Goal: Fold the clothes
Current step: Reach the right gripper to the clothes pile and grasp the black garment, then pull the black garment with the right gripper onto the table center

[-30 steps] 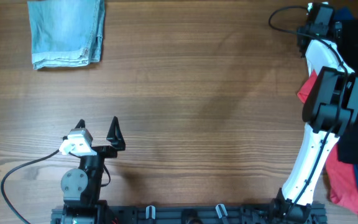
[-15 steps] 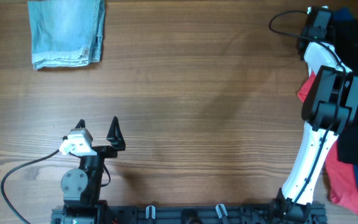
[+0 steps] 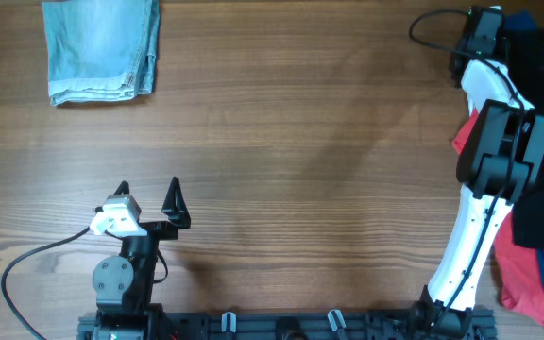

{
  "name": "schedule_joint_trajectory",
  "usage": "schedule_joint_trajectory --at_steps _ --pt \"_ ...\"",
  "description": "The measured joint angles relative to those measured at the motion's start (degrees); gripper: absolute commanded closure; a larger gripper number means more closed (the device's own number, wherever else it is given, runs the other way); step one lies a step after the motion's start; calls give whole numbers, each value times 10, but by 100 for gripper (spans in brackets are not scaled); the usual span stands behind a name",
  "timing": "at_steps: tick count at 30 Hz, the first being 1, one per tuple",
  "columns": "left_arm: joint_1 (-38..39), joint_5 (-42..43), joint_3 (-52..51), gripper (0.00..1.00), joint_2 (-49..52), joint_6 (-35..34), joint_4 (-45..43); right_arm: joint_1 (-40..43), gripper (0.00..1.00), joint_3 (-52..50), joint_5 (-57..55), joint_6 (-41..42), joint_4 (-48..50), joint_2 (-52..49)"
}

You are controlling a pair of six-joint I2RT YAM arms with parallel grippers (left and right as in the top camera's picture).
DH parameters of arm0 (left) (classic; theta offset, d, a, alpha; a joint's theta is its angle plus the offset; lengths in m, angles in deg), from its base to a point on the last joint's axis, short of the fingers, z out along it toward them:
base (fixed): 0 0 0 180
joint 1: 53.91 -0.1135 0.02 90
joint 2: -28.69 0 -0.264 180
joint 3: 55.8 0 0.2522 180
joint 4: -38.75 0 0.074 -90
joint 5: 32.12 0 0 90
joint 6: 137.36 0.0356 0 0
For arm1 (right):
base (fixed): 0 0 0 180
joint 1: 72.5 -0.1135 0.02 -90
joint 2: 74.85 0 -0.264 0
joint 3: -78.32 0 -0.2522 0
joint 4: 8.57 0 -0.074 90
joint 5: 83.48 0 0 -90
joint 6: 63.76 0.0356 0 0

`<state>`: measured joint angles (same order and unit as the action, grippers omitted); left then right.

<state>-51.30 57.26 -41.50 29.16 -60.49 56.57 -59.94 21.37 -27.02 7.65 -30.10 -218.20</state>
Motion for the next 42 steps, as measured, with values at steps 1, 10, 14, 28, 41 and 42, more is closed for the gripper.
schedule_joint_trajectory --at_steps 1,10,14,28,41,42 --pt "0 0 0 0 0 0 0 0 63 5 0 8 -8 0" --pt "0 0 0 0 0 0 0 0 96 18 -8 38 -25 0" --pt "0 0 0 0 0 0 0 0 96 19 -8 85 -77 34" --pt "0 0 0 0 0 0 0 -51 96 19 174 274 -263 226" --pt "0 0 0 0 0 0 0 -397 96 7 323 439 -312 290" --pt "0 0 0 0 0 0 0 -424 96 7 327 453 -314 289"
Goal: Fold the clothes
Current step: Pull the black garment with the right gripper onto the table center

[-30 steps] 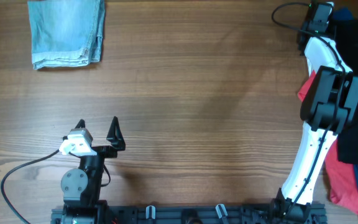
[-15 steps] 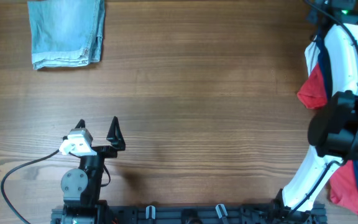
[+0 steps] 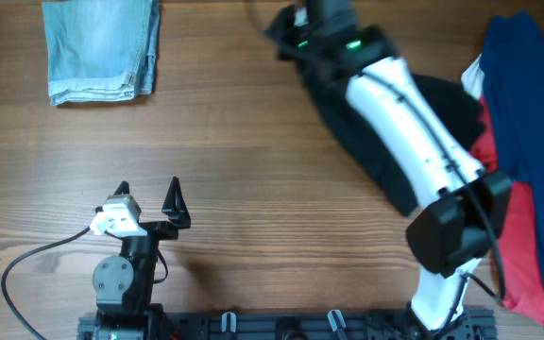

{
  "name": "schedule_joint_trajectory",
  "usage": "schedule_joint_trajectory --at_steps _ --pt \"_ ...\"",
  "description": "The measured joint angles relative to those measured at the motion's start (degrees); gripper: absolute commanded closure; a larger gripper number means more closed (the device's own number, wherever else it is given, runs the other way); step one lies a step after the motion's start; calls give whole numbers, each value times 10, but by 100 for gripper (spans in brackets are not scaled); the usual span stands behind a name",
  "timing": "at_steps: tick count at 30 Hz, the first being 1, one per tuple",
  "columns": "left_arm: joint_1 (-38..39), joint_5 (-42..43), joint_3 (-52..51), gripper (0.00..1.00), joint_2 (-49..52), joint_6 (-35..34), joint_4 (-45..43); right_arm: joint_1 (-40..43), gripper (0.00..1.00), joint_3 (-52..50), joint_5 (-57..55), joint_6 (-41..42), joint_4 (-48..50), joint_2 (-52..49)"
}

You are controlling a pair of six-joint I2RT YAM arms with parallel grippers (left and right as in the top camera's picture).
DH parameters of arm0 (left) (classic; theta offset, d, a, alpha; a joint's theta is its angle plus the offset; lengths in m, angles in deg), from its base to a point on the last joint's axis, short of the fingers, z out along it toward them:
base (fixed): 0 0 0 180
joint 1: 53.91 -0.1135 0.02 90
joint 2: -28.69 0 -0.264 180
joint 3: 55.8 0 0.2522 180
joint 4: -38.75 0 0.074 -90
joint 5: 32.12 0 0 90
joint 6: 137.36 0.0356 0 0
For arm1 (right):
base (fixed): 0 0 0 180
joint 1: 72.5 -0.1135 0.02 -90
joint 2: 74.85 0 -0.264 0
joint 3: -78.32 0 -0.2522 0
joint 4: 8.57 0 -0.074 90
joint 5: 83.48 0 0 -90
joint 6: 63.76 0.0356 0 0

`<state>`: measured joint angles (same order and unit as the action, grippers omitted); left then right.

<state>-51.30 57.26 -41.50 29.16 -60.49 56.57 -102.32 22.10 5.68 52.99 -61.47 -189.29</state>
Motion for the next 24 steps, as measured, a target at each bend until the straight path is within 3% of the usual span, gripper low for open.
schedule_joint_trajectory --at_steps 7,8,9,10,11,15,18,24 --pt "0 0 0 0 0 0 0 -183 96 -1 38 82 36 -52" --pt "0 0 0 0 0 0 0 -198 71 -1 40 91 39 -54" --pt "0 0 0 0 0 0 0 -207 36 -1 41 96 41 -54" --pt "0 0 0 0 0 0 0 -210 18 -1 42 99 41 -54" --pt "0 0 0 0 0 0 0 -211 12 -1 43 102 45 -54" --pt "0 0 0 0 0 0 0 -203 9 -1 43 89 44 -54" --pt "0 0 0 0 0 0 0 -177 9 -1 35 74 -12 -43" --pt "0 0 0 0 0 0 0 -4 12 5 -25 34 -261 89"
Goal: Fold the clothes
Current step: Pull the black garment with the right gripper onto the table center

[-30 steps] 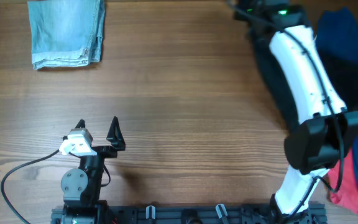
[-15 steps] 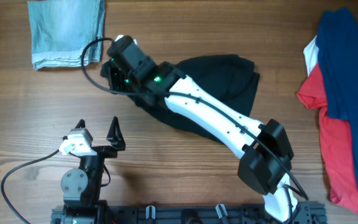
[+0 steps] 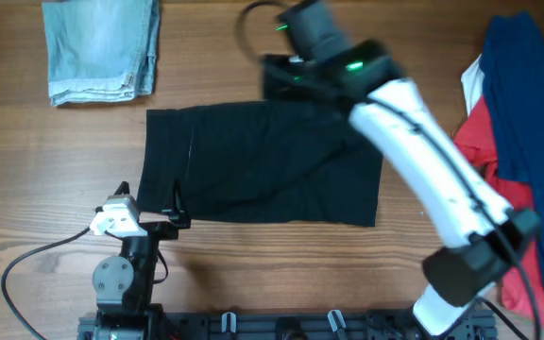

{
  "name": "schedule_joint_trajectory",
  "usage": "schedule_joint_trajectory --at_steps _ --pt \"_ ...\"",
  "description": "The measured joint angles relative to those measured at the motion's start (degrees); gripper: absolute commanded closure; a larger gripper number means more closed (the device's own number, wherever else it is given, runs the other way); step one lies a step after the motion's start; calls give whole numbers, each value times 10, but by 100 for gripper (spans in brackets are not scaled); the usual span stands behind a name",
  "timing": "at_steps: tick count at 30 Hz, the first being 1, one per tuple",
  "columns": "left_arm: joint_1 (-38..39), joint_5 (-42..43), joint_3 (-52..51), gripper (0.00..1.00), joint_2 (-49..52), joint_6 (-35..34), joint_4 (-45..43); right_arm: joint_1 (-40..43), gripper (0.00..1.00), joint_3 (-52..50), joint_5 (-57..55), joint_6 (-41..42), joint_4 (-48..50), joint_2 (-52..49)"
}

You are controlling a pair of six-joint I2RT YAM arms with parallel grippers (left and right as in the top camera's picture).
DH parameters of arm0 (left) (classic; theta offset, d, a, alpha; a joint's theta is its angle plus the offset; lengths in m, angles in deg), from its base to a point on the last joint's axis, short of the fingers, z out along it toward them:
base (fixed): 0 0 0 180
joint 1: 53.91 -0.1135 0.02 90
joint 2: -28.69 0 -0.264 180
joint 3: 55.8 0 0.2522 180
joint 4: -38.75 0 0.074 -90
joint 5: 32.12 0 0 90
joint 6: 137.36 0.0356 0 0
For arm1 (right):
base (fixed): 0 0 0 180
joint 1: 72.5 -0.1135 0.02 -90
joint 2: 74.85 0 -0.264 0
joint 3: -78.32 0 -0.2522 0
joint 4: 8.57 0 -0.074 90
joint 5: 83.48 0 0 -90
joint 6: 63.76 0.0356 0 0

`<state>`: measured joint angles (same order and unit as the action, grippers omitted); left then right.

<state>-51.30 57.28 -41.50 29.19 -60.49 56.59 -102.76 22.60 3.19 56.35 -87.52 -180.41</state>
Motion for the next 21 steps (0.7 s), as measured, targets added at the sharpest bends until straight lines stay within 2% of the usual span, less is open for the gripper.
schedule_joint_trajectory --at_steps 2,5,9,11,12,13,17,21 --pt "0 0 0 0 0 0 0 51 12 -7 -4 -7 -100 5" --pt "0 0 0 0 0 0 0 101 15 -65 -12 -19 -116 4" --pt "0 0 0 0 0 0 0 130 27 -195 19 -26 -42 3" --pt "0 0 0 0 0 0 0 139 38 -266 60 -26 11 -3" --pt "0 0 0 0 0 0 0 139 52 -290 83 -28 51 -3" --pt "0 0 0 0 0 0 0 139 55 -312 105 -20 92 -3" --pt "0 0 0 0 0 0 0 139 57 -377 135 26 215 -3" --pt "0 0 0 0 0 0 0 139 56 -392 110 68 229 -5"
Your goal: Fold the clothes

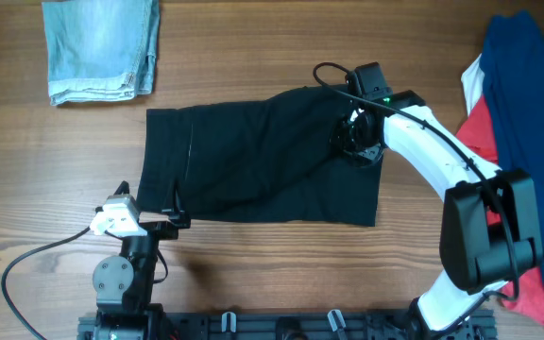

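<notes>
A black garment (253, 161) lies spread flat across the middle of the table, roughly rectangular, with some creases toward its right side. My right gripper (353, 142) is low over the garment's right part, near its upper right corner. Its fingers are dark against the black cloth, so their state does not show. My left gripper (149, 200) sits at the garment's lower left corner, open, one fingertip (175, 200) at the cloth's edge, holding nothing.
A folded light-blue denim piece (102, 47) lies at the far left corner. A pile of blue (518, 113), red (536, 283) and white clothes fills the right edge. Bare wood shows along the front and the back.
My right arm has drawn back to the right, from the garment's far edge to low over its right part. The garment lies much as before, its upper right edge now more rumpled.
My right gripper was first at the clothes pile on the right, the table's middle bare. Then it was at the far middle with the black garment trailing behind it. Then the garment lay spread out flat. Now the gripper rests over its right part. The left arm stayed put.
</notes>
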{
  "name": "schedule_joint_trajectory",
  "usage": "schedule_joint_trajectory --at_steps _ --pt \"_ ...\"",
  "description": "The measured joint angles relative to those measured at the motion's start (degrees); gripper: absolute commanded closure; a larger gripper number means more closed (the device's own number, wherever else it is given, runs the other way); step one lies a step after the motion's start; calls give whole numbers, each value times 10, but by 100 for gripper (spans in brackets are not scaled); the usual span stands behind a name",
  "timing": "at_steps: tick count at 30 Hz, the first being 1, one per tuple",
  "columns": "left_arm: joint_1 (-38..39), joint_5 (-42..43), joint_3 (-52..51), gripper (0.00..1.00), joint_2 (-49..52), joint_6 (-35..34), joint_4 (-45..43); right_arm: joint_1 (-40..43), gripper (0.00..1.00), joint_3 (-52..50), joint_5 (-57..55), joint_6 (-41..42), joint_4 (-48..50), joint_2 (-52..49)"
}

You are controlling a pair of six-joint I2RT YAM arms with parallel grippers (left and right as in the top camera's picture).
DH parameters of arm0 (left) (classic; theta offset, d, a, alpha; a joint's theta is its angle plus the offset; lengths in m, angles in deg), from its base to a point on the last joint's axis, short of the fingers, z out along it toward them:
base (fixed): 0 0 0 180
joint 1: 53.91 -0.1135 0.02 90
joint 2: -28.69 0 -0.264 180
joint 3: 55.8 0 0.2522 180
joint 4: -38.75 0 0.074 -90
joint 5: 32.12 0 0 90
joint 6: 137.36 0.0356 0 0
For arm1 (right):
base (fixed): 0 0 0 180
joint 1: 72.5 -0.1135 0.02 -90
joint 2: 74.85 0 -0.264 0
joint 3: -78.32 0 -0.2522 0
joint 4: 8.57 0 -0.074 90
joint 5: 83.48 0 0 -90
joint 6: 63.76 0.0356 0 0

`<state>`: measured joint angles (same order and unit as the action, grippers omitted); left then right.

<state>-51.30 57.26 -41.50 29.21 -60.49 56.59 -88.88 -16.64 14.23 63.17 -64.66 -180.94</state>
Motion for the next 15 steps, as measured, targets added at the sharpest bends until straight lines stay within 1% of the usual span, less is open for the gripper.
schedule_joint_trajectory --at_steps 2,4,6,11,12,15 --pt "0 0 0 0 0 0 0 0 53 0 -19 8 15 -10" --pt "0 0 0 0 0 0 0 0 53 0 -30 12 23 -29" --pt "0 0 0 0 0 0 0 1 56 0 -35 17 24 -39" --pt "0 0 0 0 0 0 0 1 59 0 -42 27 23 -61" --pt "0 0 0 0 0 0 0 1 62 0 -42 28 23 -62" --pt "0 0 0 0 0 0 0 6 81 0 -44 31 21 -62"
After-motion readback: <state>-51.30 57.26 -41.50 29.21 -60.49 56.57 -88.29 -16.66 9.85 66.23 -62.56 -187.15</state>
